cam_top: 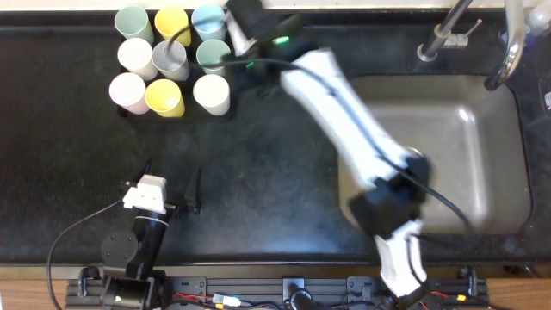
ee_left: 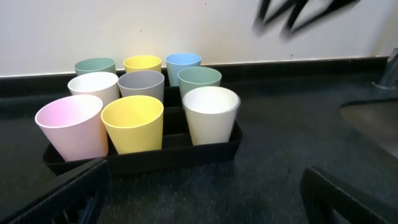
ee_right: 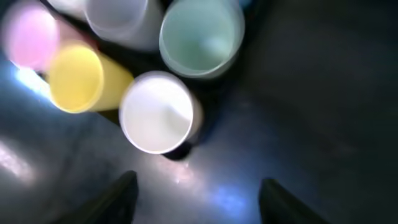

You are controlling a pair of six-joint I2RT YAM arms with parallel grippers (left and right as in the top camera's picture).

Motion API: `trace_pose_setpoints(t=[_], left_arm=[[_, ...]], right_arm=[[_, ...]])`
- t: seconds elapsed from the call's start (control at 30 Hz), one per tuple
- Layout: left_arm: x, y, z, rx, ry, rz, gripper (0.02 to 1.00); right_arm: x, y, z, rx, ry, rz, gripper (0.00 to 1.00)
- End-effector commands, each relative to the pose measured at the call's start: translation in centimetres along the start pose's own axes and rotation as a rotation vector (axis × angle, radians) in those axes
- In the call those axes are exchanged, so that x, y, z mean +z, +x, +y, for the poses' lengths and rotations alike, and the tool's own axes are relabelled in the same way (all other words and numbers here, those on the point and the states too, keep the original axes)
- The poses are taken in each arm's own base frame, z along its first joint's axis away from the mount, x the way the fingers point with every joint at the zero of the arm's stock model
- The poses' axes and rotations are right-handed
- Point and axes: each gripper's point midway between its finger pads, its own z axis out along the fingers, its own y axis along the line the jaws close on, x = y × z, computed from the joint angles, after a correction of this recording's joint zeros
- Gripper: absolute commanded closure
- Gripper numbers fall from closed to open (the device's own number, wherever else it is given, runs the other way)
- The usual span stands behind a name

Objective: Store Cups

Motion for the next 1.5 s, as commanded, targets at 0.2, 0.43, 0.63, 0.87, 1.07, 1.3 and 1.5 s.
trace_pose_setpoints(t=[0.2,0.43,0.63,0.87,1.07,1.3,1.5], left_arm=[[0.0,0.0,0.1,0.022,-0.004,-0.003,0.018],[0.0,0.0,0.1,0.022,-0.004,-0.003,0.018],[0.0,0.0,0.1,0.022,-0.004,-0.003,0.018],[0.0,0.0,0.1,0.022,-0.004,-0.003,0.018],[0.0,0.0,0.1,0.022,-0.004,-0.003,0.018],[0.0,0.0,0.1,0.022,-0.004,-0.003,0.018],[0.0,0.0,0.1,0.022,-0.004,-0.003,0.018]], right_arm=[[-21.8,-0.8,-10.7,0.021,0.184,-0.397,0.020],[-27.4,7.0,-12.5,0.049,0.286,-0.630,0.003],[-29.7,13.4,-10.7,-0.017,0.315,-0.884,0.005],[-29.8,18.1,-10.1,-0.083,0.351,-1.140,0.005],[-27.0,20.7,-11.4,-0.096,0.391,-1.232,0.003],[-21.1,22.8,-13.9,-0.065,0.412,-1.184,0.003],[-15.1,24.3,-16.2,-0.030,0.404,-1.082,0.003]])
